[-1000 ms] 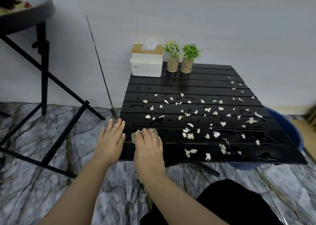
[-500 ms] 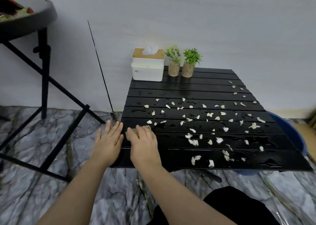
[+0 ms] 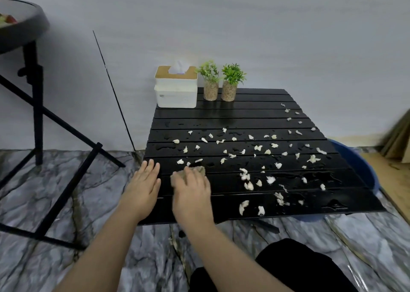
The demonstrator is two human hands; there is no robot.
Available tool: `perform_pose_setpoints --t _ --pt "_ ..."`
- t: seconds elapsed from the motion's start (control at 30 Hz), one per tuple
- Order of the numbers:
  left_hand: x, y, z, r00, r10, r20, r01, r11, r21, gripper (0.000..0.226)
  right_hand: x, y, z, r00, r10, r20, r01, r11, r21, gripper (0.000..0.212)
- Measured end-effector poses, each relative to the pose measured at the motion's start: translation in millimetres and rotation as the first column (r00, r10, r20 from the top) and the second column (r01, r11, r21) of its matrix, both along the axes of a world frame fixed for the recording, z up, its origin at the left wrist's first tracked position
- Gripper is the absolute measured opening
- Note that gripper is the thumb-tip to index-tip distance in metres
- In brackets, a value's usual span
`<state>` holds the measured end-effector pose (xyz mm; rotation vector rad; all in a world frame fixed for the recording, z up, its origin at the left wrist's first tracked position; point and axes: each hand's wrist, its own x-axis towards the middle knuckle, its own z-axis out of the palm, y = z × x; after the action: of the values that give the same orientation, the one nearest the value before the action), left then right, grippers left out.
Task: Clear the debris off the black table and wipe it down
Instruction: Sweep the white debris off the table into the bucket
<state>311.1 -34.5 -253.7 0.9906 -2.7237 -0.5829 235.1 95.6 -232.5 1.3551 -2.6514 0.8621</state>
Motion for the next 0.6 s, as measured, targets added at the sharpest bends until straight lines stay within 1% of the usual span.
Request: perform_pose_setpoints --t 0.07,0.13,0.23,0.3,0.37,0.4,0.47,0.53,0.6 --pt "0 0 1 1.000 0.000 0.000 0.000 1.000 -0.010 0.050 -5 5 -3 0.998 0.047 -0.033 -0.046 0.998 0.042 0.037" --pt "-1 2 1 1.000 0.001 -0.004 -0.002 1.000 -0.024 0.050 -30 20 -7 0.999 0.027 -0.029 -0.026 0.999 0.045 0.033" --pt "0 3 1 1.000 0.004 -0.005 -0.004 1.000 -0.028 0.050 -64 52 -5 0.993 -0.120 -0.003 0.120 0.993 0.018 0.033" --pt "-1 4 2 1.000 0.005 -0.001 -0.005 1.000 -0.021 0.050 -76 62 -1 0.977 -0.207 0.055 0.207 0.978 -0.003 0.034" --pt "0 3 3 1.000 0.000 -0.021 0.000 1.000 -0.003 0.049 -74 58 4 0.957 -0.256 0.139 0.269 0.960 -0.080 0.033" --pt "0 1 4 0.999 0.000 -0.044 0.000 1.000 0.002 0.049 -70 52 7 0.956 -0.242 0.167 0.267 0.952 -0.148 0.033" --pt "-6 -11 10 0.995 0.019 -0.095 -0.018 1.000 0.005 0.049 -58 26 14 0.972 -0.159 0.174 0.199 0.950 -0.242 0.033" --pt "-17 -27 18 0.993 0.041 -0.107 -0.042 0.999 -0.004 0.049 -48 -8 17 0.988 -0.076 0.137 0.108 0.964 -0.244 0.034" --pt "-30 -40 22 0.996 0.042 -0.081 -0.042 0.999 0.000 0.049 -41 -39 14 0.993 -0.017 0.117 0.040 0.979 -0.202 0.037"
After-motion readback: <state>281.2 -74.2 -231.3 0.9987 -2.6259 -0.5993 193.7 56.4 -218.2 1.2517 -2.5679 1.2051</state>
